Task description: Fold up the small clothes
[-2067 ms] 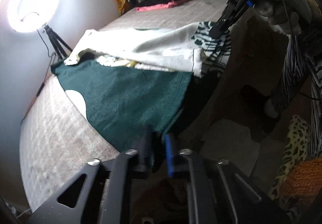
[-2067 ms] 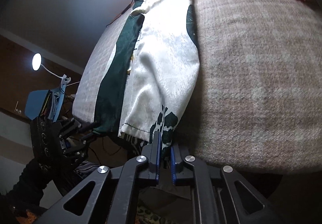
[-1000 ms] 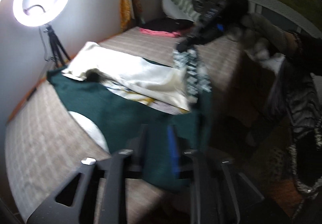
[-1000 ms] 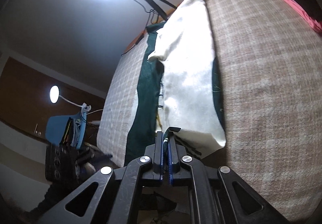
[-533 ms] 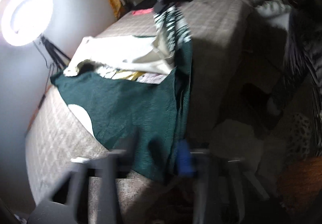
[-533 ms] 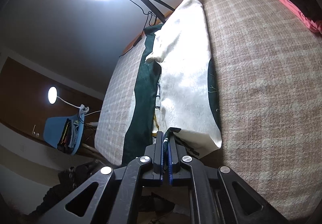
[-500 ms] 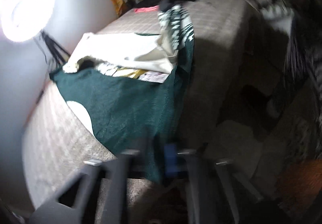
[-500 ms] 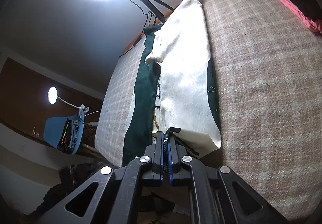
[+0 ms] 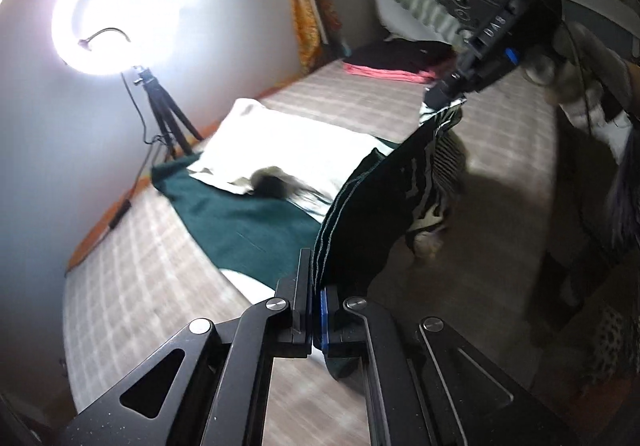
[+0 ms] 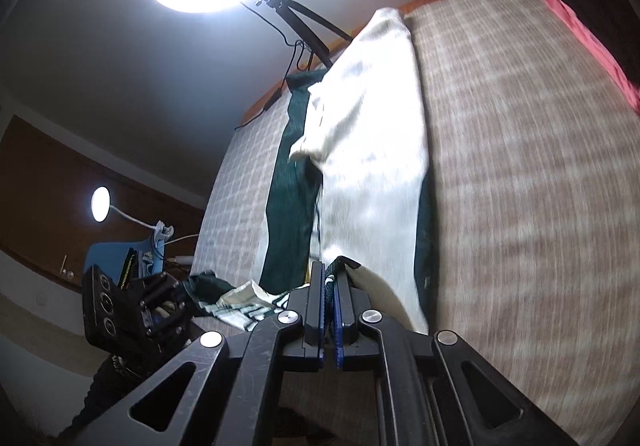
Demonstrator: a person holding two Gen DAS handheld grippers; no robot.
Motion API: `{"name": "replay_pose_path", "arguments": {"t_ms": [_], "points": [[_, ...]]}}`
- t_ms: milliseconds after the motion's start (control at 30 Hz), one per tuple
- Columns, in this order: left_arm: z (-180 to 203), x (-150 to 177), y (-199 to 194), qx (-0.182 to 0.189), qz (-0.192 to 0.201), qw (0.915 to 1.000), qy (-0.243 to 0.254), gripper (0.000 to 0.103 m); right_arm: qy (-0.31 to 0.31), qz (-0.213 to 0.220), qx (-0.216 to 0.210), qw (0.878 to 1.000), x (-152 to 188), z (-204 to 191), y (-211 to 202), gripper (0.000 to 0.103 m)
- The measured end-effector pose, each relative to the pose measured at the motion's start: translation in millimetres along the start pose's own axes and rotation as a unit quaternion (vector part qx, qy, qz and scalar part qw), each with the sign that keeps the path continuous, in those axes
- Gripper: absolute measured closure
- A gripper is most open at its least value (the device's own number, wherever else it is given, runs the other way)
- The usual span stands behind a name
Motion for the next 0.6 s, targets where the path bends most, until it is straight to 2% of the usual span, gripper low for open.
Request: {"name": "replay_pose_path", "arguments": {"t_ms": [200, 400, 600], "points": [[-31.3, -18.8, 37.6, -0.009, -0.014, 0.9998, 0.006, 0.102, 0.005, -0.001, 0.024, 1.000, -43.2, 18.6, 29.0, 0.101], [-52.6, -23.5, 72.1, -0.013, -0.036, 0.9993, 0.004, 0.102, 0.006, -0.010, 0.049, 0.999, -74.8, 37.1, 60.7, 0.101], [-74.4, -23.1, 99.9, -0.021, -0.047, 0.9987, -0.009, 0.102, 0.021, 0.000, 0.061, 0.998, -103.9, 56.9, 74.2, 0.101]]}}
Point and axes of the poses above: each gripper's, at about its wrist camera, not at the fingertips, and y roughly the way its jaws point, z to its right, x to its underside, the point moved 8 cm from there along y, roughly the way its jaws point, and after that the axes turned 5 degrees about -y, right-handed, at the moved point
